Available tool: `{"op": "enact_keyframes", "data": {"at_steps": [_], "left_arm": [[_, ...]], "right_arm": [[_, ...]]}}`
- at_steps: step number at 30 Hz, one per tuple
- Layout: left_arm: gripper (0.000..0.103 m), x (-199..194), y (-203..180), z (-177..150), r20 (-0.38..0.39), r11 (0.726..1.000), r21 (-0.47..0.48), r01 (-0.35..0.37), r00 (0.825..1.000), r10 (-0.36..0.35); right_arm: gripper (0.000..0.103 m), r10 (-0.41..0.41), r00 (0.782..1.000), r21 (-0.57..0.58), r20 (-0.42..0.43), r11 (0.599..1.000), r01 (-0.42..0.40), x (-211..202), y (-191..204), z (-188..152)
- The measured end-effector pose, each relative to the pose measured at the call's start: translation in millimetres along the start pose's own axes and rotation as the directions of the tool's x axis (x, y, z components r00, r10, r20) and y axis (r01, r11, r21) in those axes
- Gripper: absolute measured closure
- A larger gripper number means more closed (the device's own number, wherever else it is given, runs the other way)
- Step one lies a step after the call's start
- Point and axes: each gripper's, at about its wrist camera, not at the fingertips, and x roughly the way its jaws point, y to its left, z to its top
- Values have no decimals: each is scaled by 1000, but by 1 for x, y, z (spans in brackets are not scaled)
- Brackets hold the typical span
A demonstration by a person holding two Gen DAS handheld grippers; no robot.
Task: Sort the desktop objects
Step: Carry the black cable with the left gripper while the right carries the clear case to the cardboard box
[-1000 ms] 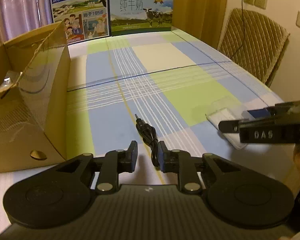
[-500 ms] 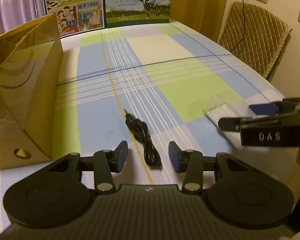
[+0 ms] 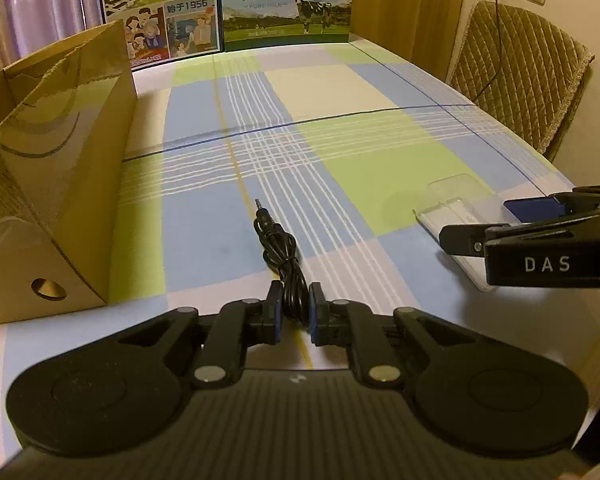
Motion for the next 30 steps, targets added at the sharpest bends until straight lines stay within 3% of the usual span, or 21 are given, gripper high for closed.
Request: {"op": "enact_keyframes", "data": {"at_steps": [17,18,20,23,30], "left_arm": [[94,-3,1,5,13,999,-21,30,999,-29],[94,-3,1,5,14,999,-21,31,999,-30],[94,-4,1,5,17,999,-20,32,999,-32],[94,-4,0,5,18,999,-22,34,999,-34],[94,-10,-3,9,48,1000,-2,31,998,-30]], "right_arm": [[34,-36,999,-74,-8,997,36,4,11,-3],[35,-41,999,-79,-11,996,40,4,12,-3],[49,-50,999,-85,-19,995,48,5,12,-3],[49,-53,998,-80,-27,995,51,5,11,-3],[50,-50,997,-56,62,997,53,-9,12,3]]}}
